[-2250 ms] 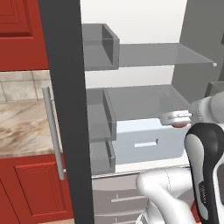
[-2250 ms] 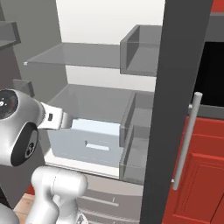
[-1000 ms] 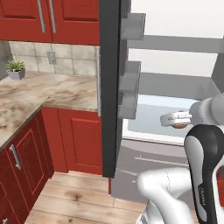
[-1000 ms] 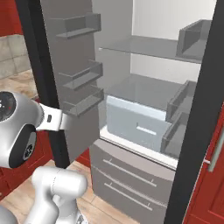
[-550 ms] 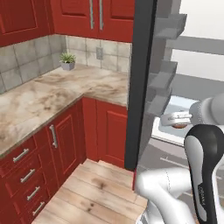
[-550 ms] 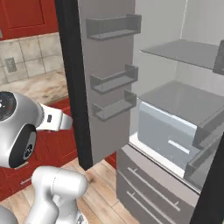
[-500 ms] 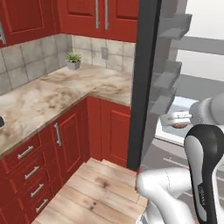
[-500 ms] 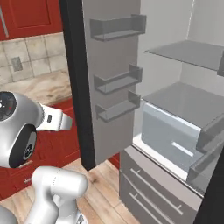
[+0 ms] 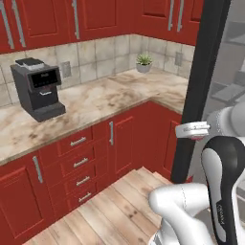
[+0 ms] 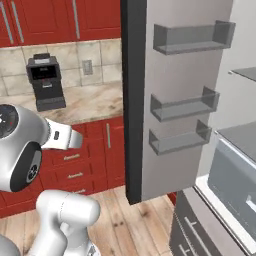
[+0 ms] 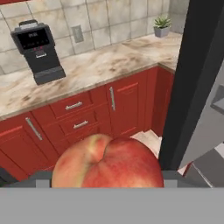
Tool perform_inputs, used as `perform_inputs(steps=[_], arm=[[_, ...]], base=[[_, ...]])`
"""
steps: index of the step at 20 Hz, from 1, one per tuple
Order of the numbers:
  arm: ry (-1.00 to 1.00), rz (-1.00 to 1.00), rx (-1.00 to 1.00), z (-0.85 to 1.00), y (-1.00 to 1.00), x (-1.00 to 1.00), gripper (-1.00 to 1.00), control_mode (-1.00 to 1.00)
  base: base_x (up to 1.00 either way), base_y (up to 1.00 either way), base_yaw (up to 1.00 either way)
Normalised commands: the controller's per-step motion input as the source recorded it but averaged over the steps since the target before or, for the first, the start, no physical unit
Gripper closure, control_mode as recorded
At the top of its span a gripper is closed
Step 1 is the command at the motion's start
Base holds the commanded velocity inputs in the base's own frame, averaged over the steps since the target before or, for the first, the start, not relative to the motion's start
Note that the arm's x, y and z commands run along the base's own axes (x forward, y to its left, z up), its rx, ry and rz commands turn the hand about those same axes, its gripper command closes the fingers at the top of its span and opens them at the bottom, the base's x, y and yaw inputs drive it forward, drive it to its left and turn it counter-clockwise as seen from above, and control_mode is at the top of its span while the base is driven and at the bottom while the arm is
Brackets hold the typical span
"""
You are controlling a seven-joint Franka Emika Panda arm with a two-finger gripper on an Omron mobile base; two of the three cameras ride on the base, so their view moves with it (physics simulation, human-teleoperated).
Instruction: Retrieve the kiwi and peach from the fridge and place them into the bowl on the dining table.
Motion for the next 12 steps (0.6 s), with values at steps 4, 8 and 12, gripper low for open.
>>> perform_inputs(steps=[4,8,12], arm=[[0.0,0.0,0.0,0.0,0.0,0.0,1.0,1.0],[0.0,0.0,0.0,0.0,0.0,0.0,1.0,1.0],[0.0,0.0,0.0,0.0,0.0,0.0,1.0,1.0]], base=[[0.0,0.14,0.61],[0.07,0.35,0.59],[0.15,0.47,0.57]])
